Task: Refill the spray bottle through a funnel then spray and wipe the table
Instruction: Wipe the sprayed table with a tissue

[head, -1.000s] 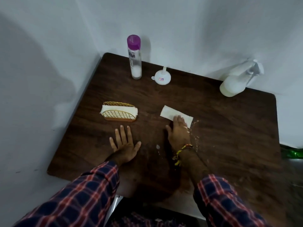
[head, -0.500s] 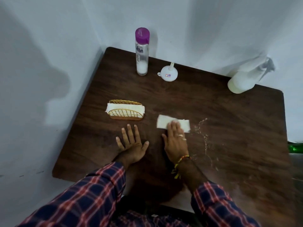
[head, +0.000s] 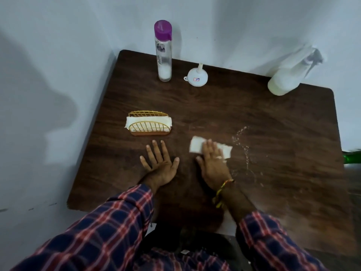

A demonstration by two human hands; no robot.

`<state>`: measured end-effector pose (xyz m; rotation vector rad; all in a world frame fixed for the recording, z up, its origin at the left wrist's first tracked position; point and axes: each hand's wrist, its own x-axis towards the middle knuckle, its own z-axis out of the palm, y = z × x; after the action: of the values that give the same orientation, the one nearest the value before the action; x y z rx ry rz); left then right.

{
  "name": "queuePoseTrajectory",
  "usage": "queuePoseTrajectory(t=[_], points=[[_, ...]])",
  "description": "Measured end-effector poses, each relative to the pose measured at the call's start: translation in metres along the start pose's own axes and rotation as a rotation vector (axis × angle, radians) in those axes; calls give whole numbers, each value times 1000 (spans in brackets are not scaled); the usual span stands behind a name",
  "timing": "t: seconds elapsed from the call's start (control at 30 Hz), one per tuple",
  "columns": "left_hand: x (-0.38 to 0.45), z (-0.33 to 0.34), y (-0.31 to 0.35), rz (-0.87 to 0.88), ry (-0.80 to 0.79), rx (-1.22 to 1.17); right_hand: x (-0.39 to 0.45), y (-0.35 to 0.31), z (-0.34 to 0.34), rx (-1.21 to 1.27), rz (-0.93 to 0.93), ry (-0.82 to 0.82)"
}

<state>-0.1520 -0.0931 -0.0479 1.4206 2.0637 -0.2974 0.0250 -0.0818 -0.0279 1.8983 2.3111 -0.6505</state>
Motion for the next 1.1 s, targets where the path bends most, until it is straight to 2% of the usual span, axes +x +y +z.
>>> queuePoseTrajectory(t=[0.1, 0.2, 0.3, 0.37, 0.5, 0.57, 0.67, 0.73, 0.8, 0.9, 1.0, 1.1], points=[[0, -5, 2, 4, -66, -3, 30, 21, -10, -23, 131, 14], [-2, -5, 4, -8, -23, 6, 32, -4, -10, -45, 44, -26], [-7, -9, 2, 21, -30, -23, -24, -37, 19, -60, -113, -131], [-10, -13, 2, 35, -63, -34, -65, -37, 34, -78, -136, -102], [-12, -14, 2, 38, -73, -12, -52, -10, 30, -58, 67, 11], [-13, -13, 3, 41, -66, -4, -32, -9, 20, -46, 130, 15], [-11, -12, -1, 56, -65, -1, -47, -27, 34, -72, -20, -17], [-12, -11, -4, 77, -62, 1, -90, -34, 55, -115, -164, -10], [-12, -10, -5, 91, -76, 5, -131, -24, 68, -131, -204, -9], [-18, -7, -10, 125, -15, 57, -133, 3, 65, -100, -29, 52], [-34, 11, -15, 261, 117, 137, -87, 8, 46, -14, 165, 104], [-62, 34, -11, 289, 144, 124, -68, -2, 43, -30, 110, 81]])
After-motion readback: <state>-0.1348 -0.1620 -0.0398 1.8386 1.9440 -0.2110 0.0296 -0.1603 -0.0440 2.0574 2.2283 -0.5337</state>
